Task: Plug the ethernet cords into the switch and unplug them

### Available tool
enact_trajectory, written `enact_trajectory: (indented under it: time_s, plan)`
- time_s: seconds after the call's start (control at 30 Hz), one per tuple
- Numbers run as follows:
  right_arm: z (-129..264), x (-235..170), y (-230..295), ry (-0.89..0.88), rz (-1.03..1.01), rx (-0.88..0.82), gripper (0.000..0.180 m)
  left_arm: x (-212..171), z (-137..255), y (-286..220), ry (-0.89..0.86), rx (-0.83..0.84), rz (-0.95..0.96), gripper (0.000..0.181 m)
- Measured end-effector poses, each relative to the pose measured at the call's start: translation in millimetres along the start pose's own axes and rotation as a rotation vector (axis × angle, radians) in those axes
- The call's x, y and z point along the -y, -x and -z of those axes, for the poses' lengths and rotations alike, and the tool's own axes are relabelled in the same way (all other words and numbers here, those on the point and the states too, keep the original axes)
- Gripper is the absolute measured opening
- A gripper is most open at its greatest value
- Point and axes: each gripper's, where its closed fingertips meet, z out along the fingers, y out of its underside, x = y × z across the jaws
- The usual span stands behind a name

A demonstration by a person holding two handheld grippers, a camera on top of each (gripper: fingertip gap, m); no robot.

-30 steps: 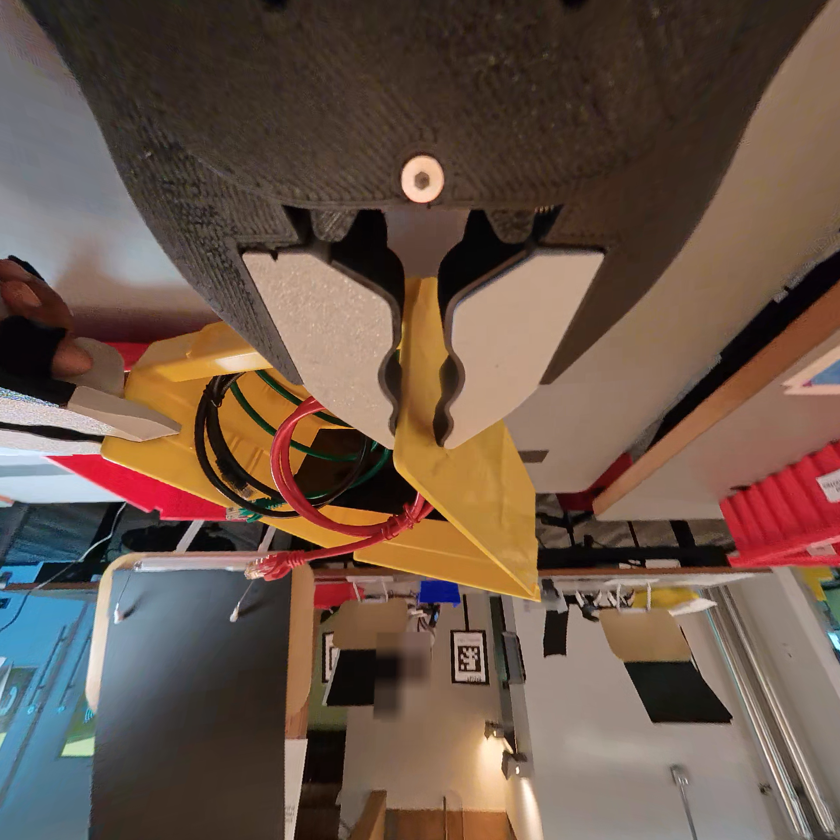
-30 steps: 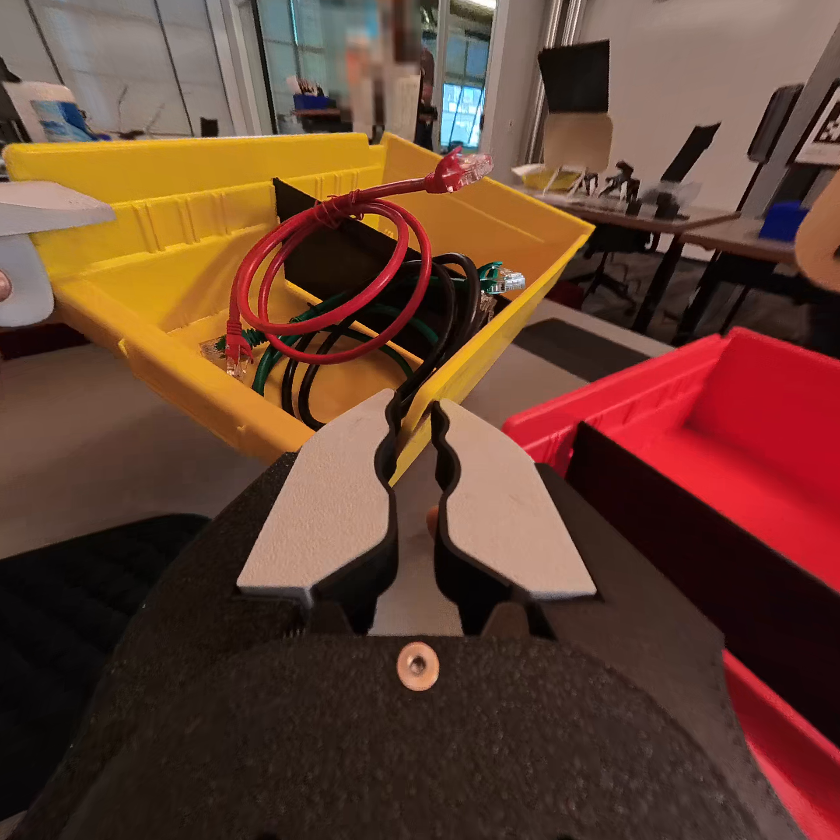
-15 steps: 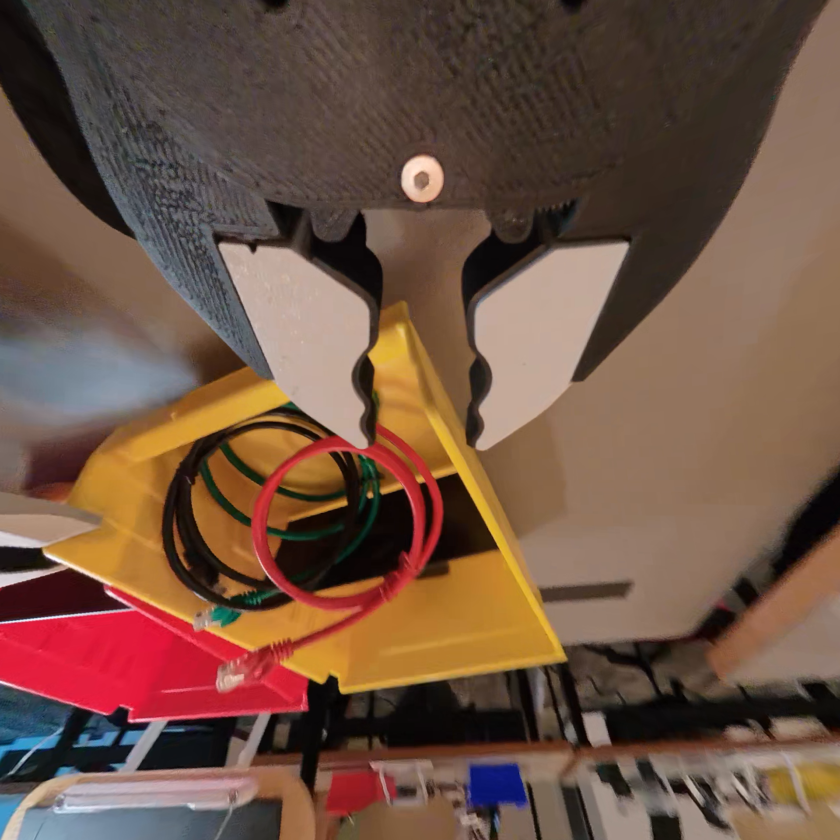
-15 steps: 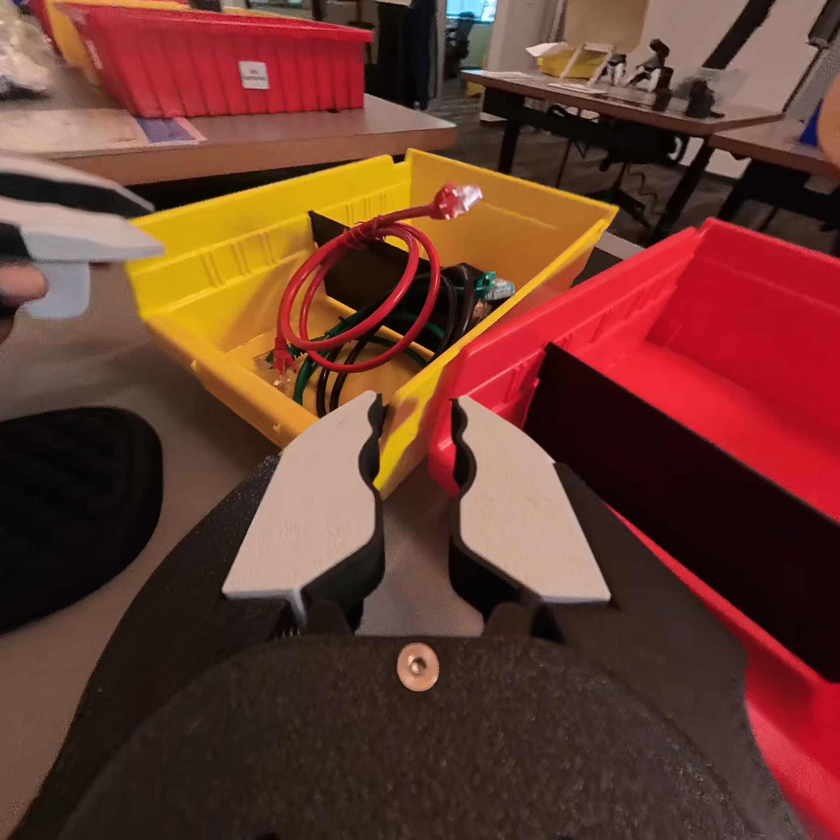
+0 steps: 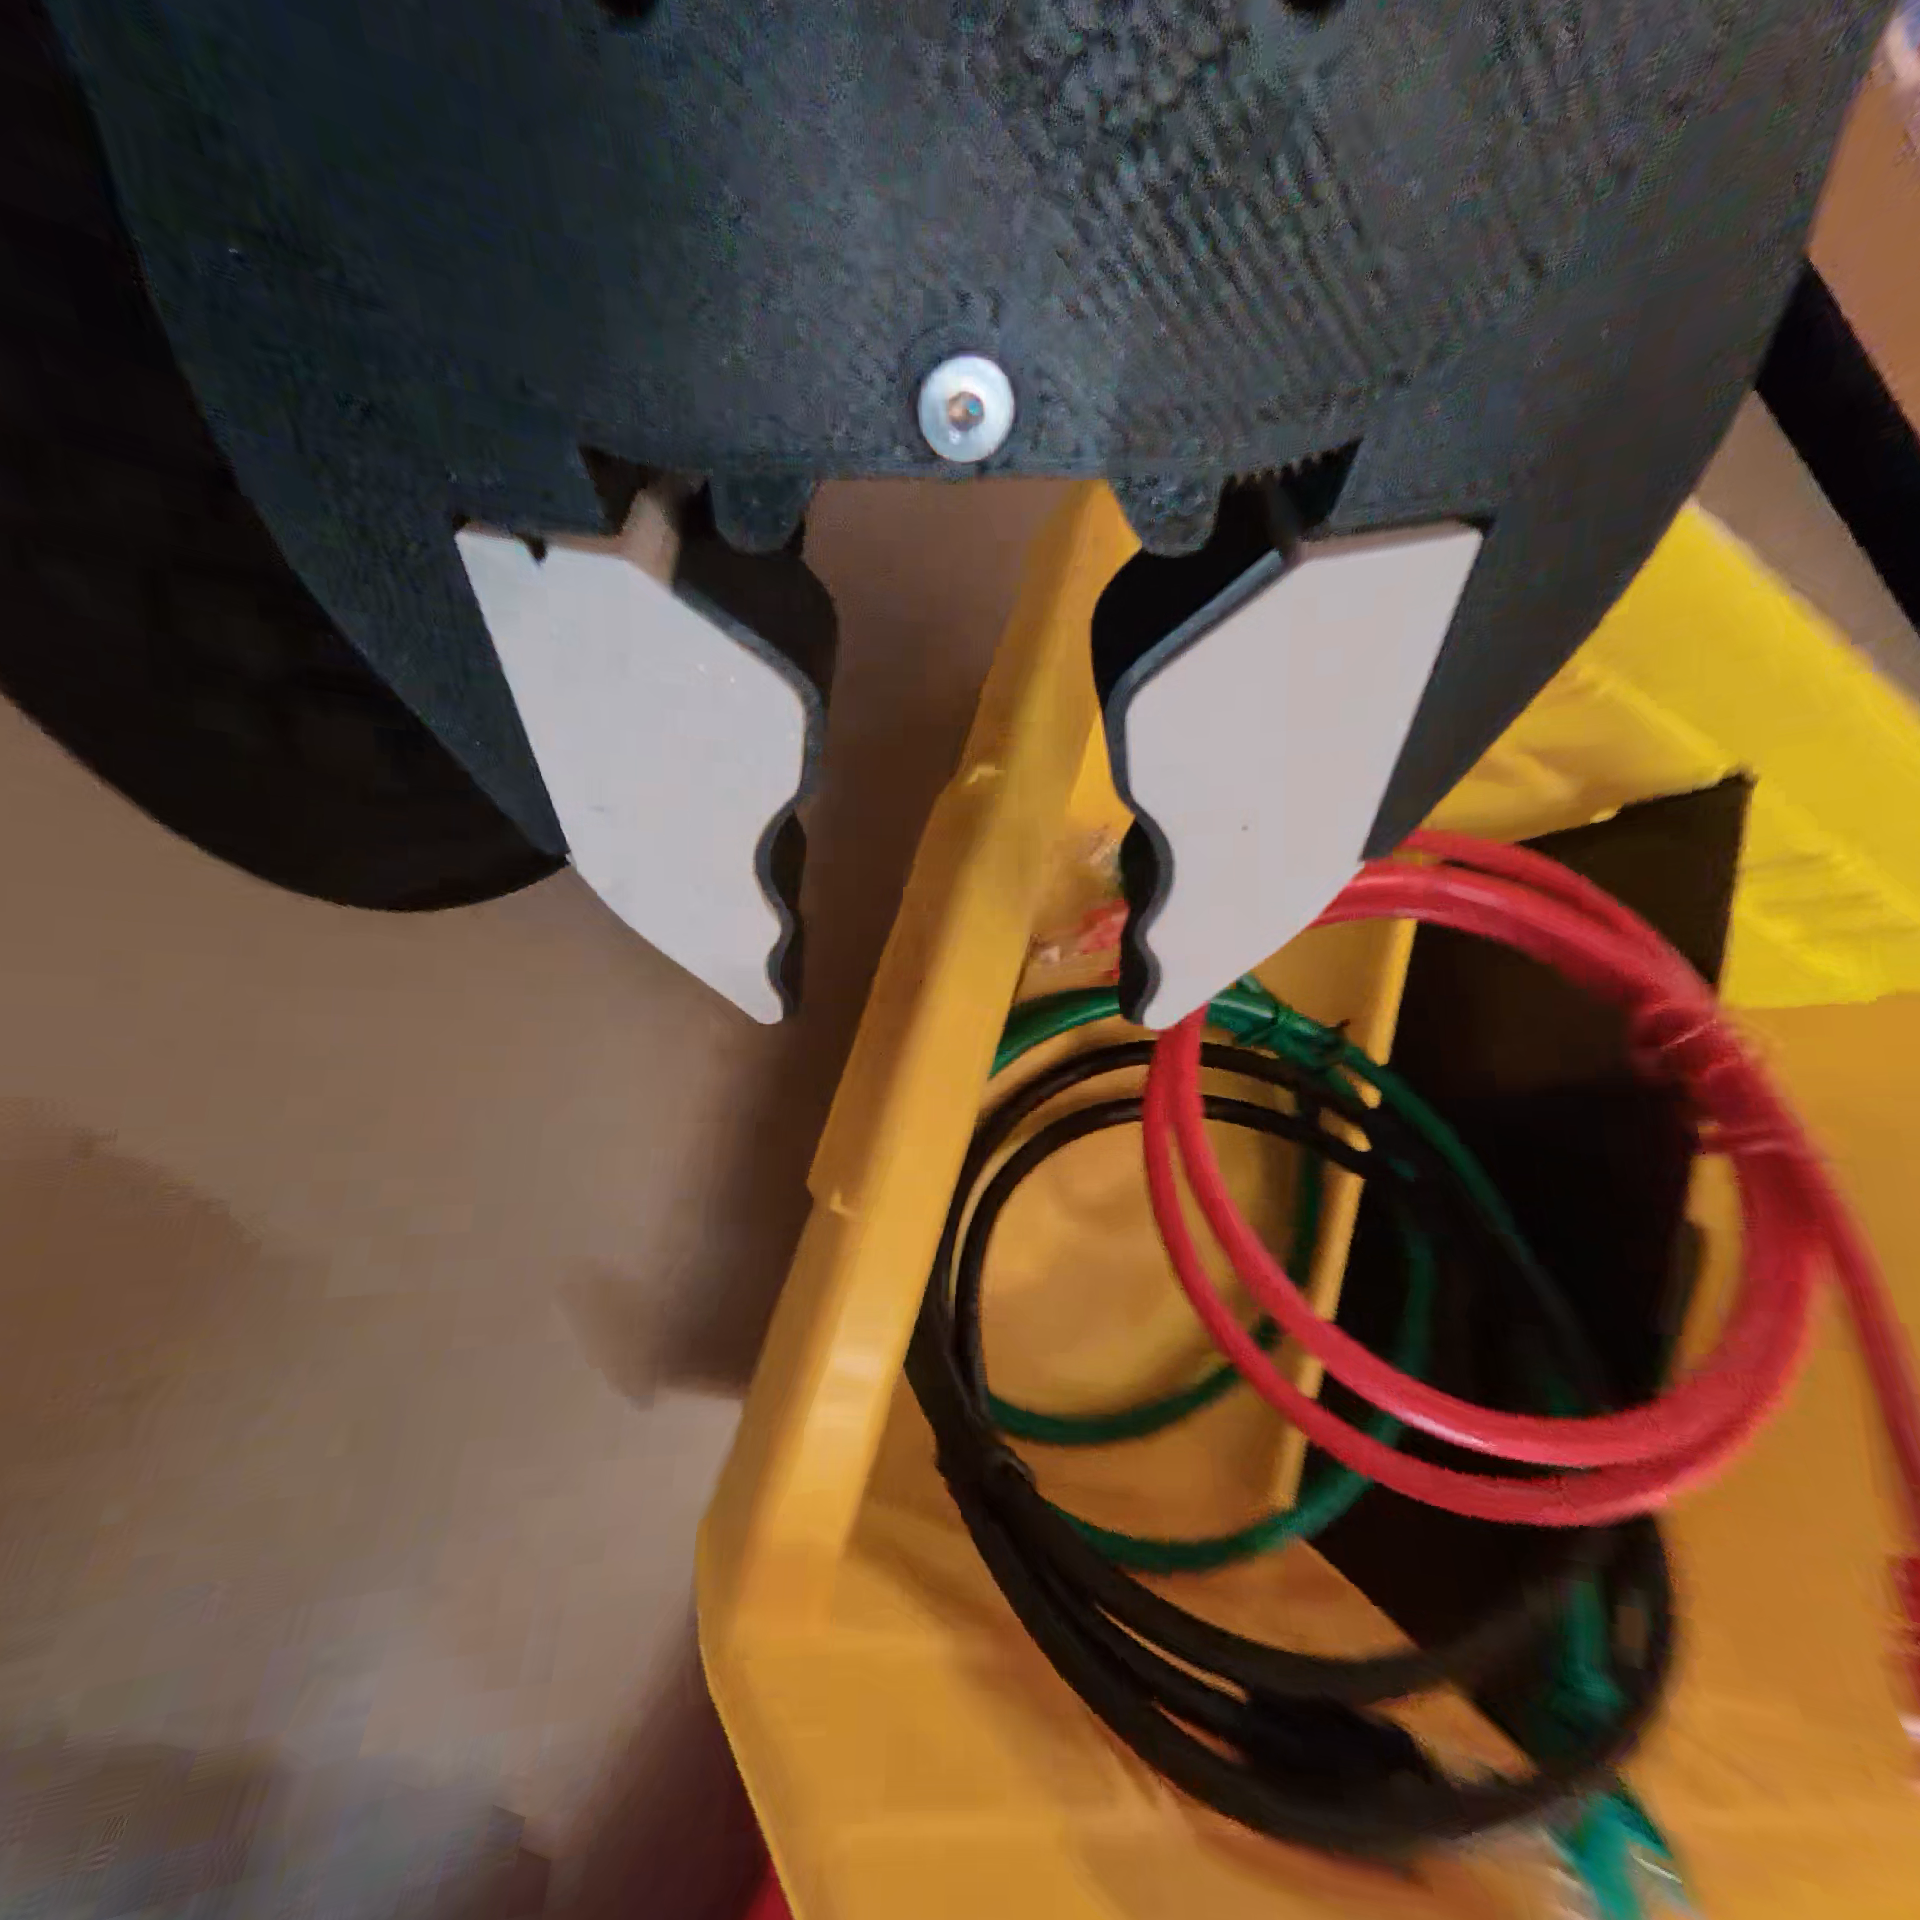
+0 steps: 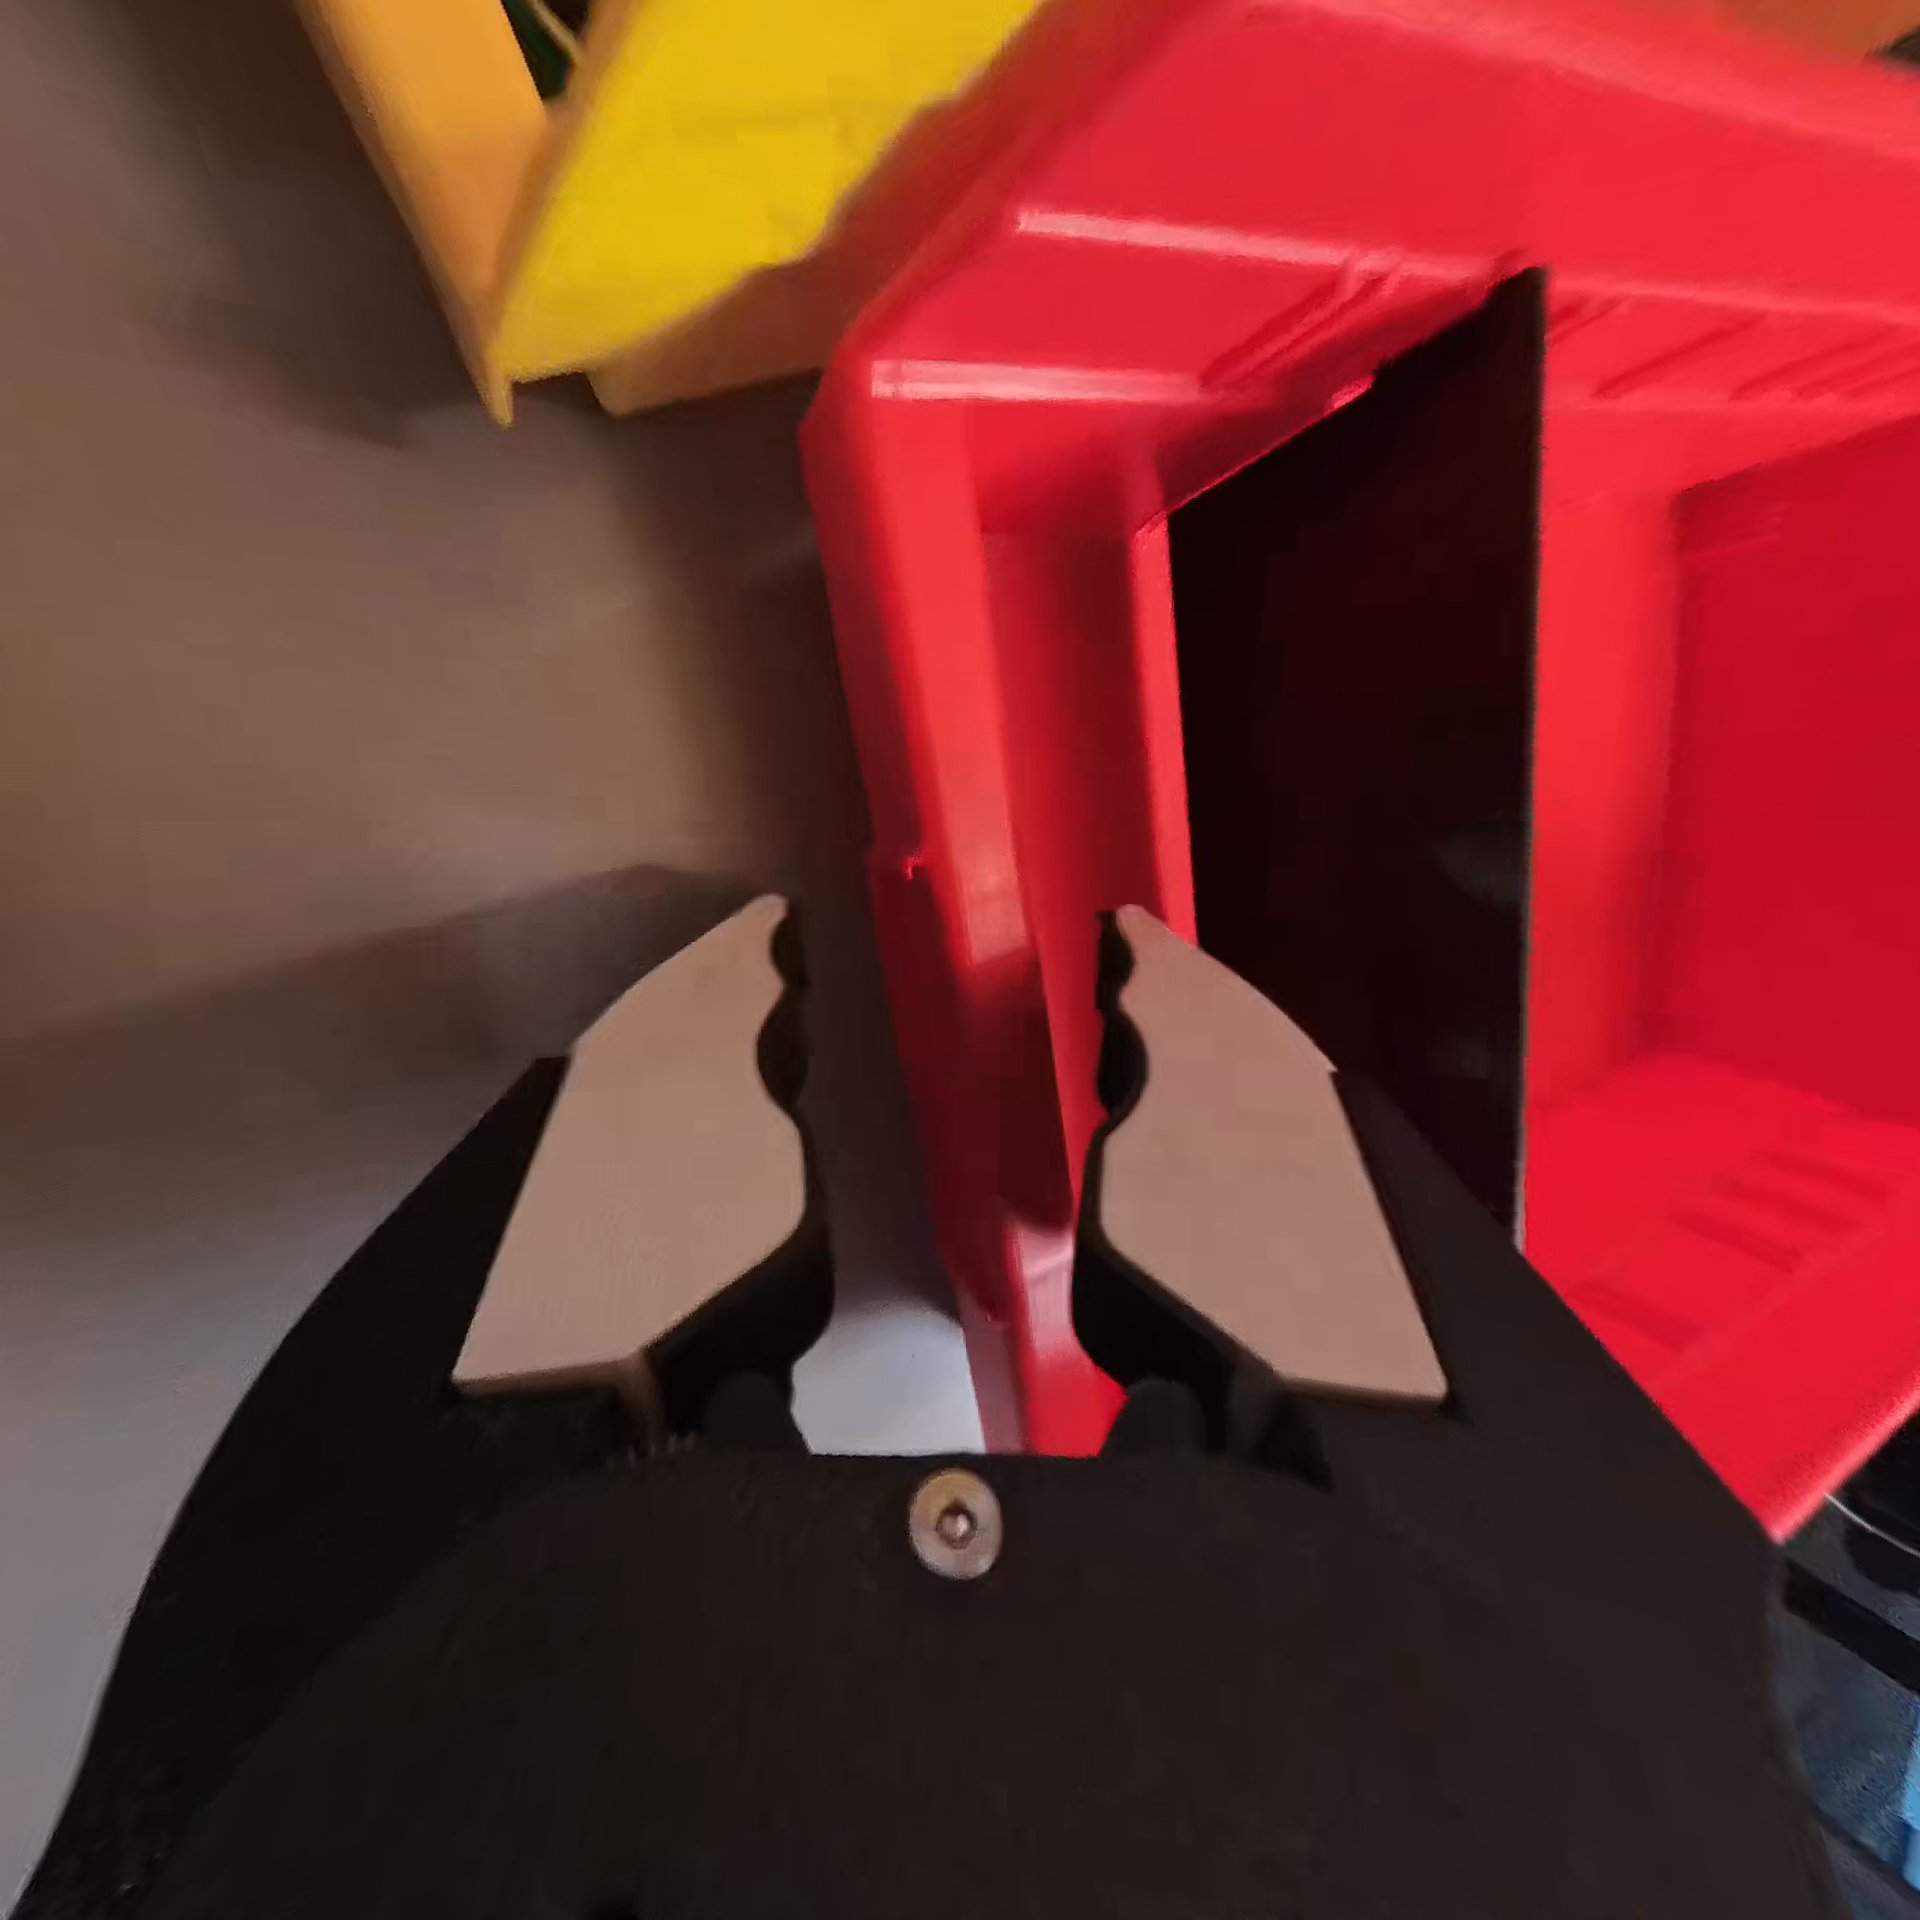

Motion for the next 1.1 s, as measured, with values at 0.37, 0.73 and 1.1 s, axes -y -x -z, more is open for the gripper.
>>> enact_trajectory:
  time_s: [0.37, 0.73, 1.1]
  plan:
    - [32, -80, 2, 0.092, -0.058, -0.109, 0.032, -8, -23, 2, 0.060, -0.025, -0.093, 0.030]
    - [75, -191, -9, 0.178, -0.246, -0.237, 0.033, -7, -31, 19, 0.046, 0.024, -0.059, 0.030]
    - [65, -250, -72, 0.233, -0.289, -0.324, 0.032, -7, -41, 43, 0.039, 0.036, -0.029, 0.031]
